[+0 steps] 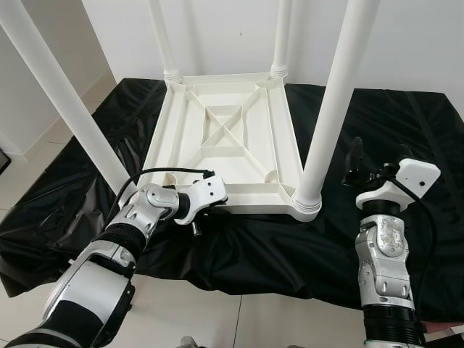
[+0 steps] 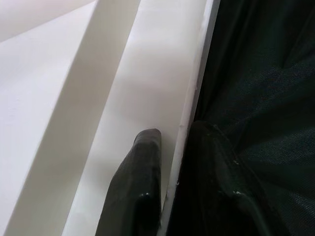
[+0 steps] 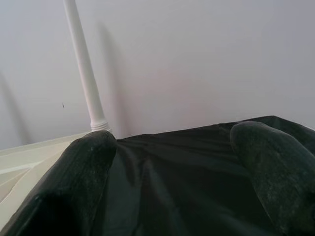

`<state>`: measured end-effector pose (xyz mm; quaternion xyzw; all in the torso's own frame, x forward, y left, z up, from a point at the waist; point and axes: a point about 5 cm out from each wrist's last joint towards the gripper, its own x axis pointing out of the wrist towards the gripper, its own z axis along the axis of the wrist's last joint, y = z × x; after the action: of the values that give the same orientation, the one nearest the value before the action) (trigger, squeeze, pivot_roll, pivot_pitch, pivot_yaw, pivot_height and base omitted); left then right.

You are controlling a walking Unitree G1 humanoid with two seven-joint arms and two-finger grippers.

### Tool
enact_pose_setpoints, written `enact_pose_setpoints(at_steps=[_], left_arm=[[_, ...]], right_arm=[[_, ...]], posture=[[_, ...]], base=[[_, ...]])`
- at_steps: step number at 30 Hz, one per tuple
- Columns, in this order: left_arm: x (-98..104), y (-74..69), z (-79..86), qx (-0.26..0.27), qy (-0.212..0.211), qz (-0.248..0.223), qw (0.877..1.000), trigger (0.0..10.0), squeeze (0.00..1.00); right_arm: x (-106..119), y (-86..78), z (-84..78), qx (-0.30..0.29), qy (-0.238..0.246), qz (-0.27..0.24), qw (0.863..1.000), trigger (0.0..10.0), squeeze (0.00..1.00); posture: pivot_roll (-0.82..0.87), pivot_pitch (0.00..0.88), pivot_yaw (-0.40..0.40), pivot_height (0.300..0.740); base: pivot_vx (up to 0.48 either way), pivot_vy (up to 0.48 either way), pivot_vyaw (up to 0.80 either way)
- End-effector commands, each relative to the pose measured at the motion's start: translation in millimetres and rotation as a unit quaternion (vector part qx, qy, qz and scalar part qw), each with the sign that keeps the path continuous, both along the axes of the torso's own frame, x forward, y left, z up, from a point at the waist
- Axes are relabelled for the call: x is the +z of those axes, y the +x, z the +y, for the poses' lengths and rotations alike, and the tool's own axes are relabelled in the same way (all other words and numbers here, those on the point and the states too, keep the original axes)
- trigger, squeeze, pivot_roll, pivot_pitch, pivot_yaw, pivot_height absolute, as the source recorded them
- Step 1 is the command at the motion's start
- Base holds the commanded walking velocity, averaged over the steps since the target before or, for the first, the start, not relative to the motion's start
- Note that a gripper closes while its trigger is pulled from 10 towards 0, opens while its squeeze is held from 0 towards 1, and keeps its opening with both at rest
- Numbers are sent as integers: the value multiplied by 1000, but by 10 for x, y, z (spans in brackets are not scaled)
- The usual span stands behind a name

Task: Building children table

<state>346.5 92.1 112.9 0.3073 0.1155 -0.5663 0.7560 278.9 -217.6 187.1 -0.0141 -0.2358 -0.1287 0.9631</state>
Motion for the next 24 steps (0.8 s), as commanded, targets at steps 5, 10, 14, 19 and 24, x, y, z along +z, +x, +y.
enact_pose_setpoints(at_steps=[5, 10, 14, 19, 24], left_arm=[[-11, 14, 64, 11, 12, -19, 1000, 0, 0], [251, 38, -141, -28, -48, -37, 998, 0, 0], [455, 79, -241, -35, -83, -56, 994, 0, 0], [878, 159, -376, -45, -137, -103, 984, 0, 0], [1215, 212, -400, -39, -178, -141, 973, 0, 0]], right_arm=[[11, 0, -40, -7, -1, -3, 1000, 10000, 0], [46, -32, -150, -26, -9, -7, 1000, 10000, 0], [58, -35, -180, -31, -11, -9, 999, 10000, 0], [91, -16, -221, -39, -16, -15, 999, 10000, 0], [122, -22, -277, -51, -18, -22, 998, 10000, 0]], posture=[[-99, 0, 111, 740], [-117, 0, 114, 740], [-124, 0, 114, 740], [-135, 0, 116, 740], [-146, 0, 120, 740]], base=[[0, 0, 0], [0, 0, 0], [0, 0, 0], [0, 0, 0], [0, 0, 0]])
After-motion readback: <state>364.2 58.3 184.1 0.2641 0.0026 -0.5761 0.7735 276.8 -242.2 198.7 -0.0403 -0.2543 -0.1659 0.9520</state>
